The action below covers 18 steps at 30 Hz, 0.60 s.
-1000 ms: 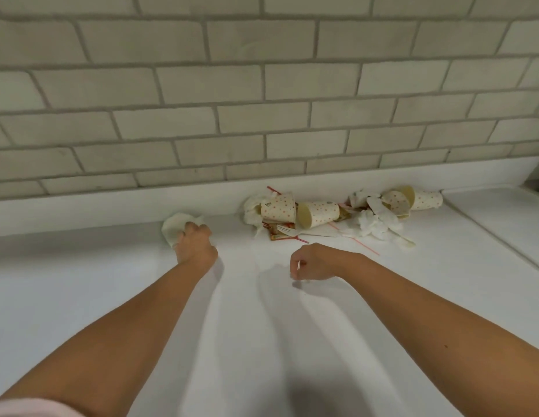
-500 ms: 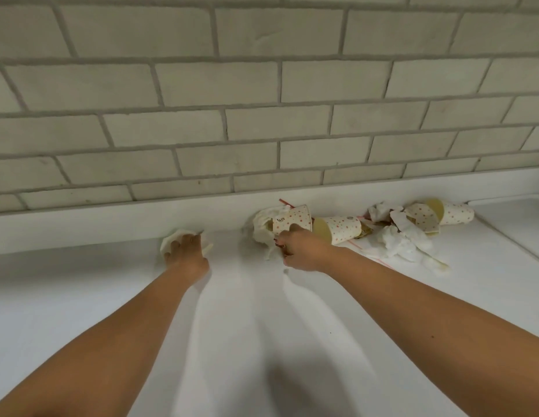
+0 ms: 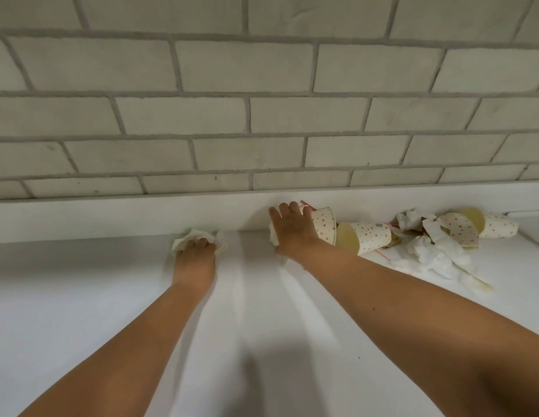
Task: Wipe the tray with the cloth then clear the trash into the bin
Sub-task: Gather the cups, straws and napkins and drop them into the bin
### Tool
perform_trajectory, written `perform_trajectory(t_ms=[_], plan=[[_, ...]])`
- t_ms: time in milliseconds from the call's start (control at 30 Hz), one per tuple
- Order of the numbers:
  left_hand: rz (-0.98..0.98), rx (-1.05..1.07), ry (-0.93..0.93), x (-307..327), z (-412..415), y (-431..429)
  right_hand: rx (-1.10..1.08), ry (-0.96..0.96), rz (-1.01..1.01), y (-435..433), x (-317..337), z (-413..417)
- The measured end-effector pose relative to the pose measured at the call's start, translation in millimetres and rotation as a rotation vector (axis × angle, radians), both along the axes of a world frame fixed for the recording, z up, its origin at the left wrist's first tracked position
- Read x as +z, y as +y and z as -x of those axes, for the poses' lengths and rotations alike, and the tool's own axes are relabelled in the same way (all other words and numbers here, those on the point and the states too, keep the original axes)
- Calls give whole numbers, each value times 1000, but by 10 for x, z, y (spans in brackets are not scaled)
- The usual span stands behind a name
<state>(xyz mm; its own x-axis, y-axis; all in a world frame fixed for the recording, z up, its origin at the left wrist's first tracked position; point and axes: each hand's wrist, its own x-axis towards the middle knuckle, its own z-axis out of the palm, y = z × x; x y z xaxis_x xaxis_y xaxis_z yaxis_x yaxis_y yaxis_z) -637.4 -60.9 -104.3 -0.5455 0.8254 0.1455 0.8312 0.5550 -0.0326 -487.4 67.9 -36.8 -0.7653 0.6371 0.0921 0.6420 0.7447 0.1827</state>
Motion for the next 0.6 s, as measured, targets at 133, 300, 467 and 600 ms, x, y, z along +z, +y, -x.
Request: perform_trajectory(t_ms=[133, 300, 467, 600], plan=[[-60, -5, -21, 54, -41, -40, -6, -150, -54, -5, -120, 130], [-31, 30, -48, 168, -19, -52, 124, -126, -44, 33, -213, 164], [17, 127, -253, 295, 26, 4, 209, -21, 21, 38, -190, 165], [69, 129, -277, 393, 16, -22, 172, 346, 266, -22, -18, 134]])
